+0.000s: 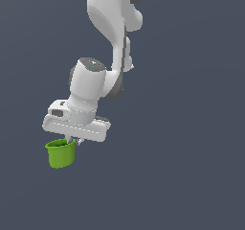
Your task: Pick up the object and move it to a goal position.
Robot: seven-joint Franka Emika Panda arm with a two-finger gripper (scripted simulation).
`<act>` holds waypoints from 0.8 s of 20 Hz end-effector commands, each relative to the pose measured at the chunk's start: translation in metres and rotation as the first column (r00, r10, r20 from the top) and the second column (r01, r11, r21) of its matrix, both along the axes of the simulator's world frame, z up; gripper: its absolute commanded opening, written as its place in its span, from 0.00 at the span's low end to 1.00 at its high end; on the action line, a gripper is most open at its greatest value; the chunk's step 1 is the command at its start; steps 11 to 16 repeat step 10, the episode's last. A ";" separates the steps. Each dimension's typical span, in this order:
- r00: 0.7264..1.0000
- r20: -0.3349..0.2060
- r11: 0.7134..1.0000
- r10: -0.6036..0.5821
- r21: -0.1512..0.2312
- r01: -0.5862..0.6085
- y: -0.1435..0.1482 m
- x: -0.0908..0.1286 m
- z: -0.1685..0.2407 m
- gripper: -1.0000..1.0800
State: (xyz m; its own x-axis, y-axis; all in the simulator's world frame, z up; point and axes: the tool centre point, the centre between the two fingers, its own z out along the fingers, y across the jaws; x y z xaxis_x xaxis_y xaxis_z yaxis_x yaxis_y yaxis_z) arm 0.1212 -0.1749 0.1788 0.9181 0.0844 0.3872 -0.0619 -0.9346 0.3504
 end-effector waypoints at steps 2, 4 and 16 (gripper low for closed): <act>0.999 0.044 1.000 -0.009 -0.005 0.009 -0.008 0.004 0.010 0.00; 0.998 0.058 1.000 -0.012 -0.007 0.012 -0.011 0.005 0.012 0.00; 0.998 0.069 1.000 -0.016 -0.009 0.017 -0.014 0.005 0.014 0.00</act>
